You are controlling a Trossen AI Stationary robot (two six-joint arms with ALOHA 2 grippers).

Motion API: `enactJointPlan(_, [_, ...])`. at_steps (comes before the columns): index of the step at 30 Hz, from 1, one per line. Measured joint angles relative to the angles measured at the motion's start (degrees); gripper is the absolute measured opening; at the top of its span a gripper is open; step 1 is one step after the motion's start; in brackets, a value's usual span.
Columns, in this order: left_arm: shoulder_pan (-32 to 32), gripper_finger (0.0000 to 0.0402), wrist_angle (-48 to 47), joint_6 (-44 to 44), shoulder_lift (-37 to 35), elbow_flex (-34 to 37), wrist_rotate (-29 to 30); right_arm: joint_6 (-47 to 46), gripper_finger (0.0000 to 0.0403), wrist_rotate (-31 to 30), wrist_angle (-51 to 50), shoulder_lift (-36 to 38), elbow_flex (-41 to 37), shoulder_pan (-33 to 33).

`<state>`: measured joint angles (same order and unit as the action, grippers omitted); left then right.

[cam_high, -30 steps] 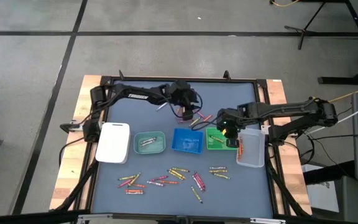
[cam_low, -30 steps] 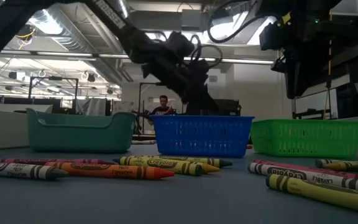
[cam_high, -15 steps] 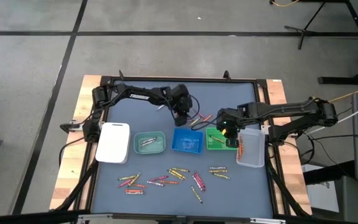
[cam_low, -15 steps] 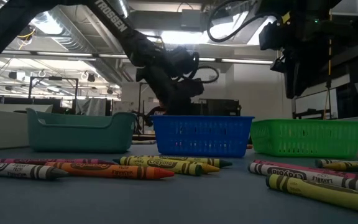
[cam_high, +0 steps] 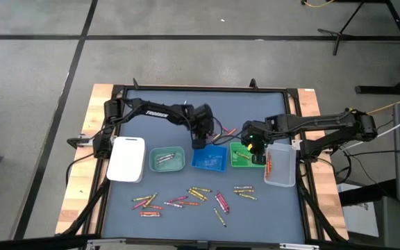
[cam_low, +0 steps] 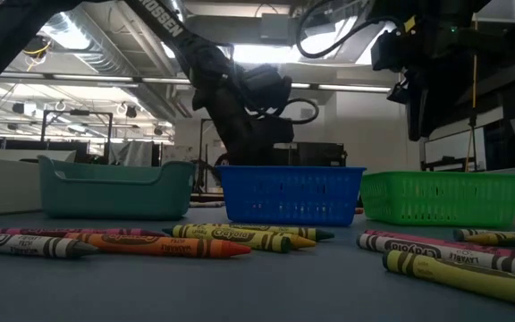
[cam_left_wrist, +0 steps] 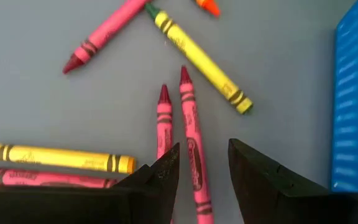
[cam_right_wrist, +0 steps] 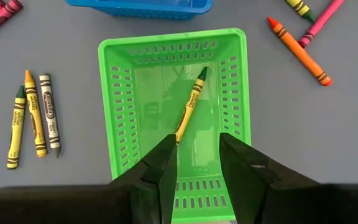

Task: Sort crayons
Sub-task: Put the red crayon into the blue bin

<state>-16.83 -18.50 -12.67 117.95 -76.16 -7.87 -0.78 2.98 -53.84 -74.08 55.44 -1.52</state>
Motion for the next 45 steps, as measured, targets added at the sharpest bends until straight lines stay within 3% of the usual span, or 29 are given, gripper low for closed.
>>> enactJointPlan(16, [-0.1, 0.0121, -0.6, 0.2, 0.0, 0.0, 3.8, 0.0, 0.0120, 0.0, 0.0, 0.0, 0.0, 0.0])
enactJointPlan(45, [-0.2, 0.0121, -6.8, 0.5, -0.2, -0.1, 3.9, 0.0, 0.0120, 0.0, 0.0, 0.0, 0.0, 0.0])
